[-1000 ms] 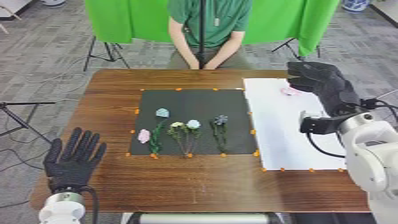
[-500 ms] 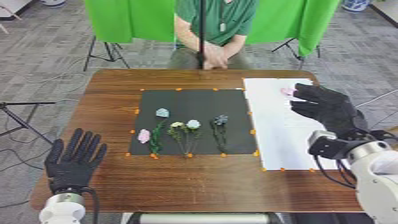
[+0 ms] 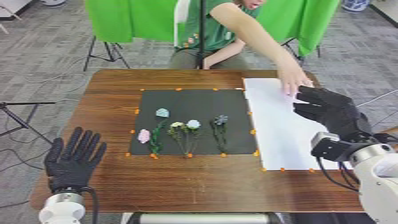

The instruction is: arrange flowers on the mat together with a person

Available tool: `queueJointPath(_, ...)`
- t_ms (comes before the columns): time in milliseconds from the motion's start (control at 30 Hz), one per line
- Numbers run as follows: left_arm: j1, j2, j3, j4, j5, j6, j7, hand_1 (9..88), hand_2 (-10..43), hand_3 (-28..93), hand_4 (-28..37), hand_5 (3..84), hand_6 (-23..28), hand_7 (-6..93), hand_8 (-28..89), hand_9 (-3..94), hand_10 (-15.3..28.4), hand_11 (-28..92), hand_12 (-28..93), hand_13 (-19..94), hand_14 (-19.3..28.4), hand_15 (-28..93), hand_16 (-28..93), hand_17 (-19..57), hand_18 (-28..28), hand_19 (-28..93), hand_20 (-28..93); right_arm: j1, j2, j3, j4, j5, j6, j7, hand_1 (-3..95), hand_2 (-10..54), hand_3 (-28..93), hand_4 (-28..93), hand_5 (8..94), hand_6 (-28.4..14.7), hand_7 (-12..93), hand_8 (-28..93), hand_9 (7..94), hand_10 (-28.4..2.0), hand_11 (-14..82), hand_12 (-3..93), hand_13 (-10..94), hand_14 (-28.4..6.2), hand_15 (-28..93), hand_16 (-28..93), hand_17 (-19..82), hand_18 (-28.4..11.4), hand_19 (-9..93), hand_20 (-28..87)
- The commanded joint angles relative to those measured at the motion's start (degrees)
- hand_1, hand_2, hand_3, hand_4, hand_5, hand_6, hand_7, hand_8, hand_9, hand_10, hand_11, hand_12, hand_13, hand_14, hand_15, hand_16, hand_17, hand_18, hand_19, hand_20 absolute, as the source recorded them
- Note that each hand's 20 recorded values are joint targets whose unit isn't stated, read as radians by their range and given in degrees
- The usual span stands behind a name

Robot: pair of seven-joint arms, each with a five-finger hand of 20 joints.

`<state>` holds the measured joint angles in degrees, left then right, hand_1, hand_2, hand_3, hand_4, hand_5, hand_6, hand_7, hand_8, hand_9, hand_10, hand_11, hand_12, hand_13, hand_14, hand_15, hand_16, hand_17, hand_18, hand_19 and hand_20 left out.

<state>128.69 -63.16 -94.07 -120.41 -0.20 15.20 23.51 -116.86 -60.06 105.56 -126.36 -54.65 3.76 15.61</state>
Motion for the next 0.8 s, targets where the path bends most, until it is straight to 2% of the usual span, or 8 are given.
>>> queueJointPath(33, 1.6, 0.84, -0.32, -1.0, 4.46, -0.06, -0.17, 23.7, 13.1, 76, -28.3, 41.8, 7.5, 15.1, -12, 37.2, 13.5, 22, 5, 28, 14.1, 27, -8, -7.7, 16.2, 40, 10, 0.0, -0.1, -0.3, 0.0, 0.5, -0.6, -0.1, 24.2, 12.1, 78, -26, 49.1, -3.6, 16, -12, 46.6, -13.6, 6.6, 12.4, 36, -18.1, 10, 20, 8, -19.4, 40, 11)
queueJointPath(133, 0.9, 0.97, -0.25, -0.66, 5.11, -0.15, -0.4, 23.8, 13.1, 76, -28.3, 41.8, 7.5, 15.1, -12, 37.1, 13.5, 22, 5, 28, 14.1, 27, -8, -7.7, 16.2, 40, 10, 0.3, 0.4, -0.7, 0.4, 0.4, -0.7, -0.1, 24.2, 12.1, 78, -26, 49.1, -3.6, 16, -12, 46.6, -13.6, 6.6, 12.4, 36, -18.1, 10, 20, 8, -19.4, 40, 11)
queueJointPath(267, 1.1, 0.99, 0.01, 0.02, 3.95, 0.76, -1.65, 23.8, 13.1, 76, -28.3, 41.8, 7.5, 15.0, -12, 37.1, 13.5, 22, 5, 28, 14.1, 27, -8, -7.7, 16.2, 40, 10, 0.0, 0.6, -0.8, 0.9, 2.0, -1.3, 2.9, 24.1, 12.1, 78, -26, 49.1, -3.6, 16, -12, 46.5, -13.6, 6.6, 12.4, 36, -18.1, 10, 20, 8, -19.4, 40, 11)
queueJointPath(400, 2.6, 2.19, -2.07, -1.36, 6.57, 0.42, -1.13, 24.0, 13.1, 76, -28.3, 41.8, 7.5, 15.0, -12, 37.1, 13.5, 22, 5, 28, 14.2, 27, -8, -7.7, 16.2, 40, 10, -1.7, -0.1, -0.7, -0.1, 0.3, -1.5, 1.5, 24.2, 12.2, 78, -26, 49.1, -3.7, 16, -12, 46.4, -13.6, 6.5, 12.3, 36, -18.1, 10, 20, 8, -19.4, 40, 11)
queueJointPath(467, 2.5, 0.89, -3.0, -2.15, 8.38, 0.19, -0.64, 23.9, 13.1, 76, -28.3, 41.8, 7.6, 15.0, -12, 37.0, 13.5, 22, 5, 28, 14.2, 27, -8, -7.7, 16.2, 40, 10, -1.5, -0.4, -0.9, -0.4, 0.9, 0.0, 2.2, 24.3, 12.3, 78, -26, 49.1, -3.6, 16, -12, 46.3, -13.5, 6.5, 12.4, 36, -18.1, 10, 20, 8, -19.4, 40, 11)
queueJointPath(567, 2.9, 1.28, -3.43, -2.52, 9.06, 0.35, -0.53, 24.0, 13.2, 76, -28.3, 41.8, 7.6, 14.9, -12, 37.0, 13.5, 22, 5, 28, 14.1, 27, -8, -7.7, 16.2, 40, 10, -2.1, -0.1, -0.4, -0.5, 0.8, -0.5, 3.0, 24.3, 12.3, 78, -26, 49.0, -3.7, 16, -12, 46.2, -13.6, 6.5, 12.4, 36, -18.1, 10, 20, 8, -19.4, 40, 11)
queueJointPath(667, 3.1, 1.06, -3.42, -2.77, 7.71, -0.09, 0.02, 24.0, 13.1, 76, -28.3, 41.8, 7.6, 14.8, -12, 37.0, 13.6, 22, 5, 28, 14.1, 27, -8, -7.7, 16.2, 40, 10, -1.8, -0.2, -0.1, -0.7, 1.1, -1.3, 2.1, 24.3, 12.4, 78, -26, 49.0, -3.7, 16, -12, 46.1, -13.6, 6.4, 12.4, 36, -18.1, 10, 20, 8, -19.3, 40, 11)
queueJointPath(800, 2.8, 1.2, -3.45, -2.78, 8.73, -0.32, -0.01, 24.1, 13.2, 76, -28.3, 41.8, 7.6, 14.8, -12, 36.9, 13.5, 22, 5, 28, 14.2, 27, -8, -7.7, 16.2, 40, 10, -2.1, -0.5, -0.4, -0.7, 0.8, -0.4, 2.2, 24.3, 12.4, 77, -26, 48.8, -3.6, 16, -12, 45.6, -13.6, 6.2, 12.4, 36, -18.2, 10, 20, 8, -19.4, 40, 11)
